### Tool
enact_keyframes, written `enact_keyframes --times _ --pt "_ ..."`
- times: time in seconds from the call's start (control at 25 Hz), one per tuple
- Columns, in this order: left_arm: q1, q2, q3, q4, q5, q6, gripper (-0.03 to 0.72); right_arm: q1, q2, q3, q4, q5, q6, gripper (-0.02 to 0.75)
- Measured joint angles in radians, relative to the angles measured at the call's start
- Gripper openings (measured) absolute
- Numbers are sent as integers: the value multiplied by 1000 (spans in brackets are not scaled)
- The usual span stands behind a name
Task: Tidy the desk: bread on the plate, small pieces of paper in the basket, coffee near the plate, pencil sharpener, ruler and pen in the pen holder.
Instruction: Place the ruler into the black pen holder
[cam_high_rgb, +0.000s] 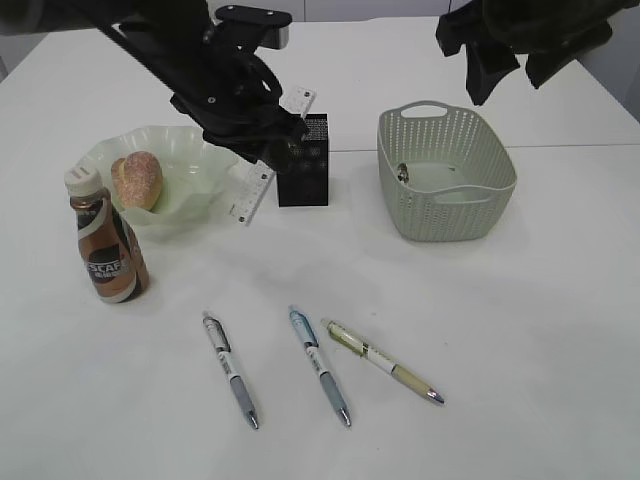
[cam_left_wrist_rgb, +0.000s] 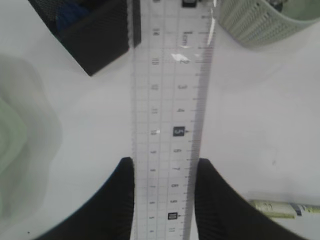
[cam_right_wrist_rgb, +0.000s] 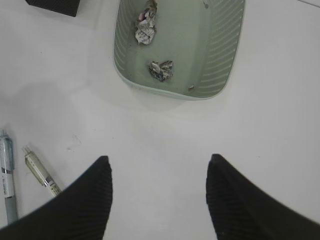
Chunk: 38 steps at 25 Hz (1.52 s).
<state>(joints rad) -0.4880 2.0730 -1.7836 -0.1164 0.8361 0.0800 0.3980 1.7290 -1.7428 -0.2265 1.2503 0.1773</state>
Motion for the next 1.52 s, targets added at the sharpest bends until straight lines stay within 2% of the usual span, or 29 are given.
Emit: enact_keyframes --times 0.12,0.32,0.44,0.52,0.68,0.8,1.28,1.52 --pt "-2 -95 189 3 -246 0 231 0 0 0 -17 0 0 467" --pt "-2 -221 510 3 -772 0 231 0 0 0 -19 0 0 467" --pt "-2 -231 623 3 -1060 1 231 0 0 0 -19 0 0 467" --pt "-2 -224 654 3 -1193 1 231 0 0 0 -19 0 0 467" --pt "-2 -170 658 3 -1417 -3 231 0 0 0 -19 0 0 467" --pt "-2 -127 645 4 -1494 -7 231 0 0 0 -21 0 0 467" --pt "-2 53 357 25 -1485 -44 232 0 0 0 -25 0 0 467" --pt "-2 141 268 32 -1438 -68 232 0 0 0 -48 0 2 467"
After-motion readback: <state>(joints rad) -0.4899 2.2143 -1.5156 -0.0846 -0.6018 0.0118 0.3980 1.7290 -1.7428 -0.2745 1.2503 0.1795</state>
